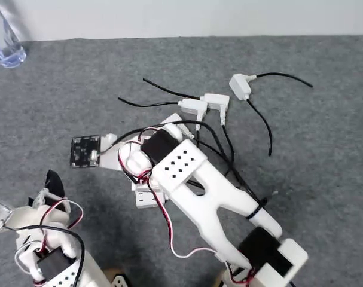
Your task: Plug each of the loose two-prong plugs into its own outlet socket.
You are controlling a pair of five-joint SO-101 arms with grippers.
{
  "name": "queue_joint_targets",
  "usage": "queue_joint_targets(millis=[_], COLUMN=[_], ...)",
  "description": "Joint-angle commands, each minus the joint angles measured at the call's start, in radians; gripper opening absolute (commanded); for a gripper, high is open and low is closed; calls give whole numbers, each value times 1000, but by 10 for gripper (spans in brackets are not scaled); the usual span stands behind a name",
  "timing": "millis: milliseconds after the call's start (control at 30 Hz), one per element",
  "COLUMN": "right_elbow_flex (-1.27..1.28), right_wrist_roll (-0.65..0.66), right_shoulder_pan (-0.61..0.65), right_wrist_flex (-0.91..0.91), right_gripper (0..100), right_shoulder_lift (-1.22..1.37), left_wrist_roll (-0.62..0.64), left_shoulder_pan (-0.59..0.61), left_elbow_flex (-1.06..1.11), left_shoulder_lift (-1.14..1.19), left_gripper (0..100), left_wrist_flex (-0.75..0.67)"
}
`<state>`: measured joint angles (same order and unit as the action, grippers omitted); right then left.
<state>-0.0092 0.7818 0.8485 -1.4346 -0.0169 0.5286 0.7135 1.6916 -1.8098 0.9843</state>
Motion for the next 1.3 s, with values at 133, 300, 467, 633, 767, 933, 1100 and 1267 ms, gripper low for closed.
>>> queue_joint_targets(millis=[133,300,467,633,767,933,1100,1267], right_elbow_flex=[86,144,149,149,143,143,143,144], right_wrist_roll=[91,112,117,118,117,112,118,112], right_shoulder_pan=[38,41,42,61,73,74,74,74], right_wrist_flex=[58,127,156,156,162,185,185,193], right_gripper=[8,8,8,8,8,8,8,8], right_shoulder_lift=[5,7,8,12,53,101,99,110], left_wrist_roll=[-204,-285,-290,-290,-292,-292,-292,-292], left_shoulder_pan=[14,15,15,15,15,15,15,15], left_elbow_flex=[-8,-8,-7,-7,-7,-7,-7,-7], left_shoulder_lift=[-6,-5,-5,-5,-5,-8,-8,-8], left_gripper=[281,281,280,280,280,280,280,280], left_wrist_flex=[9,11,11,11,23,41,43,43])
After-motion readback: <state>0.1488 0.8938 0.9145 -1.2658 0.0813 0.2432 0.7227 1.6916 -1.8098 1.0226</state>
